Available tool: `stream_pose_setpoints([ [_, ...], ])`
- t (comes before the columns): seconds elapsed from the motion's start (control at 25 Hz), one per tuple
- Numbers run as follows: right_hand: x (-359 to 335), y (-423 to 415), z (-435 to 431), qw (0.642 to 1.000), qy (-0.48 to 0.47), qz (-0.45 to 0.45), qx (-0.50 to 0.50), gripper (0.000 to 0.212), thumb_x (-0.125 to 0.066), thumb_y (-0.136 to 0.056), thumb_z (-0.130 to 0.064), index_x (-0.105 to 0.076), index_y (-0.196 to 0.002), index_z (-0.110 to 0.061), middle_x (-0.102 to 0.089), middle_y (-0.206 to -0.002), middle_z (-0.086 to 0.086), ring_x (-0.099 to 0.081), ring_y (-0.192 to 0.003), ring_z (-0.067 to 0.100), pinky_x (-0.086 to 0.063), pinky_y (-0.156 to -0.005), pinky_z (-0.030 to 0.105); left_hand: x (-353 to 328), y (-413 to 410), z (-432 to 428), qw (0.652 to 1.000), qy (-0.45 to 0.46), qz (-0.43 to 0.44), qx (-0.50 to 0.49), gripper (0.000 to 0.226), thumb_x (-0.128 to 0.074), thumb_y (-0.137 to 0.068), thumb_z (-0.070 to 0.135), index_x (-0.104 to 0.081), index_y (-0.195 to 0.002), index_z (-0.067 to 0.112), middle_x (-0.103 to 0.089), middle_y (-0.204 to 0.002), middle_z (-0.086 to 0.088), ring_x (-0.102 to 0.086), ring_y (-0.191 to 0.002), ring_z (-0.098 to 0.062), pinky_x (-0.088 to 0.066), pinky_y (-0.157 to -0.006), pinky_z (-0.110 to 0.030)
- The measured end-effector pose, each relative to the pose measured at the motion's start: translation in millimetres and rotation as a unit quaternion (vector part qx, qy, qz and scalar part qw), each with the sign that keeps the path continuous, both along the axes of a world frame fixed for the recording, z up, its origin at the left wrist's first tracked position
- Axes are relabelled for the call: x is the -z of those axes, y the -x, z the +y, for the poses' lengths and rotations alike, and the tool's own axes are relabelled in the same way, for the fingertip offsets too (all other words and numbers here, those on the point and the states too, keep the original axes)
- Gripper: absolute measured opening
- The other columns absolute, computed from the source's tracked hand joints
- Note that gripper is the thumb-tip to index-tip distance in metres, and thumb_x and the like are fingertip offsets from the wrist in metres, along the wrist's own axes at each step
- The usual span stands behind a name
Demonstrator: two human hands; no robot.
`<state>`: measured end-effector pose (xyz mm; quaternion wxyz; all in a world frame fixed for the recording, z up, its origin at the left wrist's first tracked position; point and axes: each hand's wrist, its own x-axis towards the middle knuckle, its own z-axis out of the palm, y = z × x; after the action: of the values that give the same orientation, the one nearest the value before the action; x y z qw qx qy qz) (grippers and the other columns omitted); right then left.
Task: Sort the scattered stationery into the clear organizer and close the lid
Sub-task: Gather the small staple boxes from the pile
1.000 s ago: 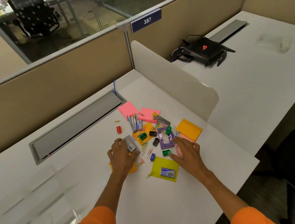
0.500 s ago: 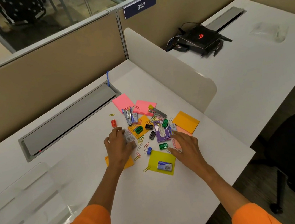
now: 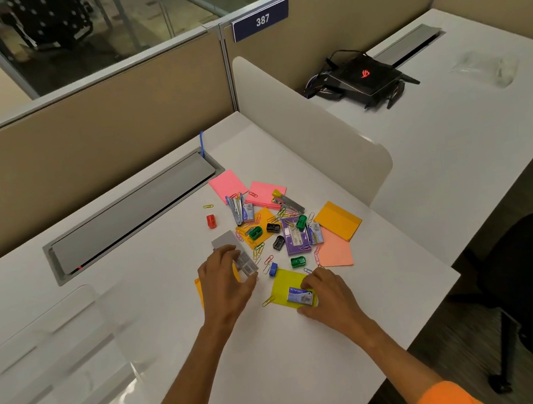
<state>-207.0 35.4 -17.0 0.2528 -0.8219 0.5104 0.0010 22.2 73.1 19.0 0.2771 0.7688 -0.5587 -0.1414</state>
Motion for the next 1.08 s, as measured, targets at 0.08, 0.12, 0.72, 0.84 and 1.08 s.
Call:
stream_pose_setpoints([
  [0.08, 0.1, -1.3, 1.0, 1.0, 0.003, -0.004, 0.004, 0.045, -0.068, -0.082, -0.051, -0.06, -0.112, -0.017, -0.056, -0.114, 0.003, -0.054, -0.105, 0.017, -0.042, -0.083, 0.026, -0.8, -1.4, 5.2, 1.0, 0.001, 0.004, -0.001, 0.058, -0.084, -0.07, 0.032, -0.061, -0.119, 0.013, -0.056, -0.132, -0.005, -0.051, -0.121, -0.024, -0.037, -0.105, -0.043],
  [0.12, 0.3, -1.6, 1.5, 1.0, 0.005, -0.008, 0.005, 0.043, -0.067, -0.083, -0.049, -0.061, -0.11, -0.016, -0.057, -0.113, 0.004, -0.055, -0.104, 0.018, -0.042, -0.082, 0.026, -1.0, -2.4, 7.0, 1.0, -0.001, 0.007, -0.003, 0.059, -0.085, -0.07, 0.031, -0.06, -0.12, 0.013, -0.056, -0.132, -0.006, -0.051, -0.122, -0.024, -0.038, -0.105, -0.043],
  [0.72, -36.5, 2.3, -30.6, 0.915, -0.172, -0.297, 0.213, 0.049, -0.067, -0.09, -0.022, -0.047, -0.133, -0.032, -0.064, -0.101, -0.002, -0.064, -0.085, 0.006, -0.049, -0.062, 0.009, 0.2, -4.9, -7.7, 0.913, -0.023, 0.399, -0.083, 0.063, -0.076, -0.08, 0.006, -0.051, -0.134, 0.026, -0.056, -0.132, -0.004, -0.069, -0.092, -0.012, -0.055, -0.06, -0.013],
  [0.84, -41.6, 0.7, -38.2, 0.871, -0.227, -0.355, 0.252, 0.043, -0.056, -0.097, -0.015, -0.048, -0.137, -0.028, -0.067, -0.101, 0.01, -0.07, -0.086, 0.021, -0.058, -0.081, 0.032, -3.7, -7.4, -9.7, 0.854, -0.007, 0.511, -0.098, 0.058, -0.076, -0.079, 0.003, -0.055, -0.129, 0.022, -0.059, -0.132, -0.003, -0.07, -0.099, -0.014, -0.06, -0.076, -0.028],
  [1.08, -46.7, 3.1, -47.6, 0.706, -0.343, -0.526, 0.327, 0.027, -0.049, -0.099, -0.009, -0.057, -0.123, -0.015, -0.068, -0.095, 0.016, -0.066, -0.081, 0.032, -0.059, -0.073, 0.038, -11.0, -13.7, -17.5, 0.557, 0.038, 0.819, -0.132, 0.038, -0.063, -0.08, 0.01, -0.063, -0.117, 0.007, -0.062, -0.131, -0.017, -0.067, -0.109, -0.032, -0.048, -0.1, -0.045],
])
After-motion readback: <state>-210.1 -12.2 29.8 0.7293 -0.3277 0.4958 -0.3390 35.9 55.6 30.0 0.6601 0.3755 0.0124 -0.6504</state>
